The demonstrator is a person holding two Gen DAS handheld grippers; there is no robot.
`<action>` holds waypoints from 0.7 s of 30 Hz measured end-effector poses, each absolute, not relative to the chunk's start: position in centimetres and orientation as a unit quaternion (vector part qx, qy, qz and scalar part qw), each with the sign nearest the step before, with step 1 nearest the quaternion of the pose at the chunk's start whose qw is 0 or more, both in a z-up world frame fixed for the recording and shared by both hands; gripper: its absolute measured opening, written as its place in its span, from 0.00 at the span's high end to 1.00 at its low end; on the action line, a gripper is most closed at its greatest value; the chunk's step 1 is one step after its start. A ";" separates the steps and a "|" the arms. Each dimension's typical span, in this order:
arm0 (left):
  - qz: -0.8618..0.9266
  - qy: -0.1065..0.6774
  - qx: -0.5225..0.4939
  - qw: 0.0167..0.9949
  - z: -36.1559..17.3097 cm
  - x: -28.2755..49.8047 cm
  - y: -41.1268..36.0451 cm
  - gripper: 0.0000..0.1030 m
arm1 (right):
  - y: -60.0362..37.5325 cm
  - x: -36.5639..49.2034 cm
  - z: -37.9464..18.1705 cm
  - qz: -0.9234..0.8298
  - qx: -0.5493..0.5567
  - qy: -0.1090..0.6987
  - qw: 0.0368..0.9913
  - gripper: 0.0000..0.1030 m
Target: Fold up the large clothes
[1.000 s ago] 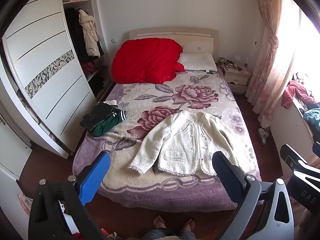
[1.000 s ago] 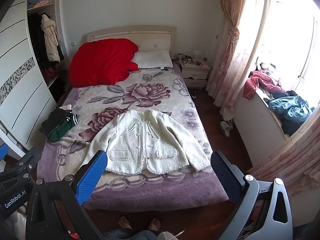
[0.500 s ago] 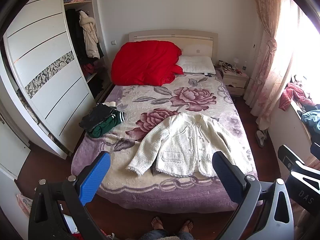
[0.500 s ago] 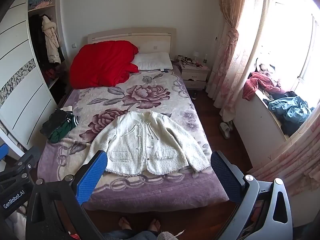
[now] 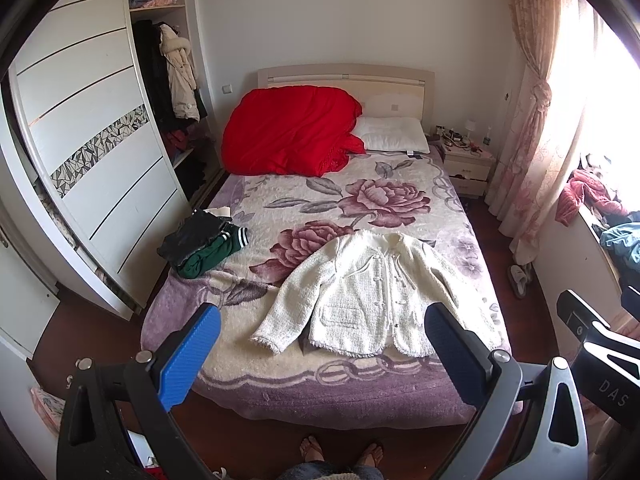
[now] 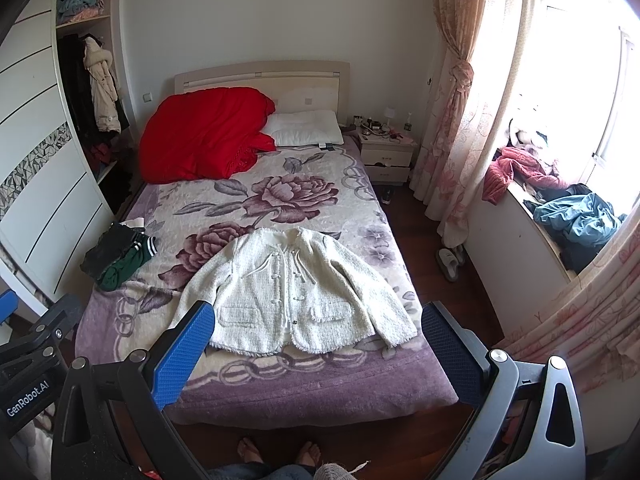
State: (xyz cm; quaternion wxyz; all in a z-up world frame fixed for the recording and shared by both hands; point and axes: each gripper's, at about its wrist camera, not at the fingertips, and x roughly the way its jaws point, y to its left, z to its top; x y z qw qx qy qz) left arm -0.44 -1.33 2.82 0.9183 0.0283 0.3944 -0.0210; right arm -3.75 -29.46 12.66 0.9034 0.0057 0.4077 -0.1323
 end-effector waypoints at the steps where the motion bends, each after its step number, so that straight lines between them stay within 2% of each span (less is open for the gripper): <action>1: -0.021 0.394 0.029 0.918 2.9 -0.4 -1.5 0.00 | -29.5 -3.8 12.7 -0.132 0.006 0.408 0.904 0.00; 21: -0.022 0.391 0.029 0.920 3.1 -0.6 -1.3 0.00 | -29.4 -4.0 14.9 -0.131 0.007 0.402 0.906 0.00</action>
